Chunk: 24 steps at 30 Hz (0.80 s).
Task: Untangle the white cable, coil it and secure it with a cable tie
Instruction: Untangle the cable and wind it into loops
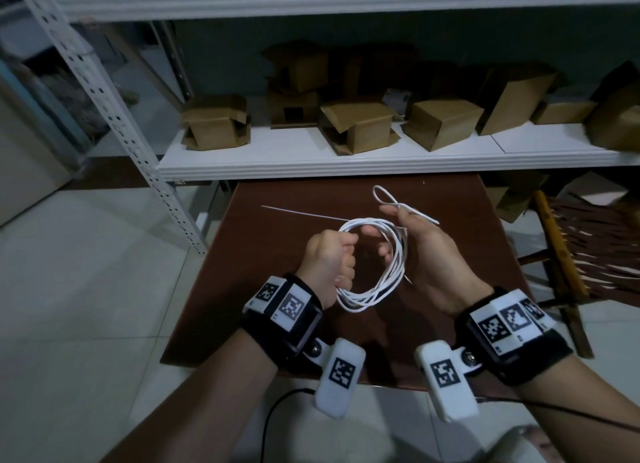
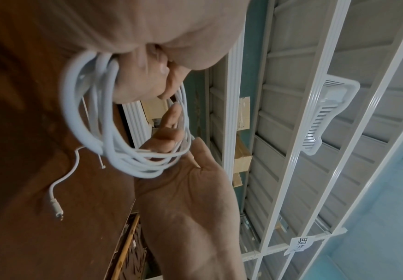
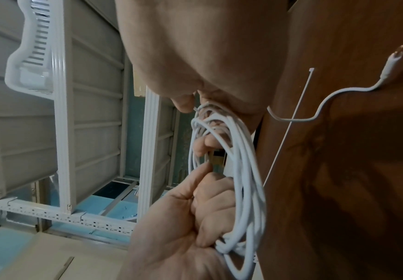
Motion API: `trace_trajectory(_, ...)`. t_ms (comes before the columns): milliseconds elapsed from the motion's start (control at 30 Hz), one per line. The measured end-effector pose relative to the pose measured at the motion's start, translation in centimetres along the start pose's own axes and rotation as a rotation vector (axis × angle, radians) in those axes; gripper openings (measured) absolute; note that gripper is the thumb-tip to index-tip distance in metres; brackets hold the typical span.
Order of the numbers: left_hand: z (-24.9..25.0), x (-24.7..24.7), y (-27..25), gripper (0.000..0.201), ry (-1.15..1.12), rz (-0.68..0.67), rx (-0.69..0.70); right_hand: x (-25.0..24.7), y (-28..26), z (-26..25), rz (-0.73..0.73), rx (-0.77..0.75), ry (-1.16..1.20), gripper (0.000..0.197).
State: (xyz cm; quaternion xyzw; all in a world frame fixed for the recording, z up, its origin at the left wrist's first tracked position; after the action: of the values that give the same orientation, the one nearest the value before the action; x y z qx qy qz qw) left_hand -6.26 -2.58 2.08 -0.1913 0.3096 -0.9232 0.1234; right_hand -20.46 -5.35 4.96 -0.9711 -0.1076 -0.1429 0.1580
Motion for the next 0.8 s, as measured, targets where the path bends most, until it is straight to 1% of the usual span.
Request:
trace_trajectory(167,-0.2,0.3,0.0,0.041,0.099,-0.011,0.002,-0.2,0.1,-0.3,-0.016,-0.011,-0.075,0.036)
trace_trajectory(333,-0.1,0.4,0.0,0.042,0.094,-0.013,0.015,-0.3,0.2,-0.2,-0.030,-0.027,-0.111,0.045)
trace_trajectory(400,0.2,0.3,0.0,0.044,0.063,-0.022,0.038,-0.3,0.2,-0.3,-0.033,-0.035,-0.097,0.047)
trace_trajectory(500,0.5,0.3,-0.1,0.046,0.003,-0.033,0.060,-0.2,0.2,-0.7,-0.049,-0.038,-0.056,0.044)
trace_trajectory(700,1.0,0.4,-0.2,0.049,-0.188,-0.054,0.047,0.6,-0.3,-0.5,-0.110,0.002,-0.013,0.039)
trace_trajectory(800,1.3,0.3,-0.2,0.050,-0.242,-0.068,0.043,0.7,-0.3,-0.5,-0.121,0.014,0.002,0.040)
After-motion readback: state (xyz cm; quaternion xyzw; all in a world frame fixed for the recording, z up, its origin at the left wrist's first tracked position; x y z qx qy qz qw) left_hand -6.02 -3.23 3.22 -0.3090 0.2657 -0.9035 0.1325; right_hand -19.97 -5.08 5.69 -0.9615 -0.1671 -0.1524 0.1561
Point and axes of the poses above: each hand's wrist, its own y-axis towards the middle knuckle, its own x-axis out of the palm, z = x × y, the point moved 5 cm from there along y, towards the middle knuckle, and after that the axes turned 4 degrees about -y, right-handed, at the moved point
